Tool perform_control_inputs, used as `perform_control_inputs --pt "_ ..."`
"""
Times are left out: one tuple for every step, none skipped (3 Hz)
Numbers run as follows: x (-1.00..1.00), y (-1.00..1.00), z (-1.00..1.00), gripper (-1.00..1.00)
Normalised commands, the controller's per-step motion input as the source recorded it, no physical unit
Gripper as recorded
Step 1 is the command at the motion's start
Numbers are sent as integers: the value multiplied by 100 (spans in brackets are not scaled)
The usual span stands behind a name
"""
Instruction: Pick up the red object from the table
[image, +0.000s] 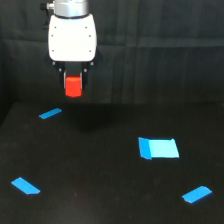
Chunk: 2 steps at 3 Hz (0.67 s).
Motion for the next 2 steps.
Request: perform_control_inputs --pt "-5 4 12 -94" --pt "-3 -3 8 -97"
